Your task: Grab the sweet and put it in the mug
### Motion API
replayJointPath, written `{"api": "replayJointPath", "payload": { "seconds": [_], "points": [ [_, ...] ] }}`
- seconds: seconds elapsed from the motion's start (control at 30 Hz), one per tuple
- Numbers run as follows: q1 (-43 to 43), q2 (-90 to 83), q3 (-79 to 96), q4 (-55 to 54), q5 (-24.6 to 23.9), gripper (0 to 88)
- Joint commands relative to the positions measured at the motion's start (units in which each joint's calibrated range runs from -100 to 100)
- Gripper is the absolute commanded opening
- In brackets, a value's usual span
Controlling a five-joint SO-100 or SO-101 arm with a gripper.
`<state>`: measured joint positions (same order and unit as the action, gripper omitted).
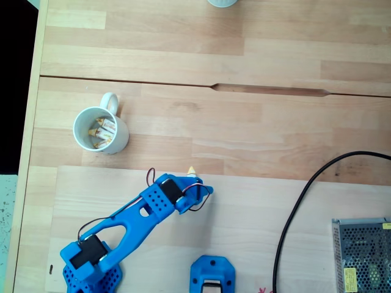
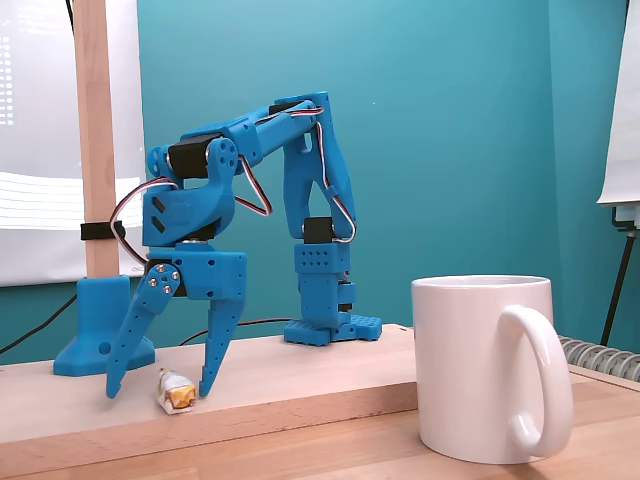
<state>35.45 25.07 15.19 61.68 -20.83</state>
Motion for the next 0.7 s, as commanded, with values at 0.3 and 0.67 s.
{"api": "replayJointPath", "payload": {
  "seconds": [0.3, 0.67],
  "points": [
    [0.1, -0.8, -3.1, 0.3, 0.0, 16.1],
    [0.1, -0.8, -3.2, 0.3, 0.1, 0.8]
  ]
}}
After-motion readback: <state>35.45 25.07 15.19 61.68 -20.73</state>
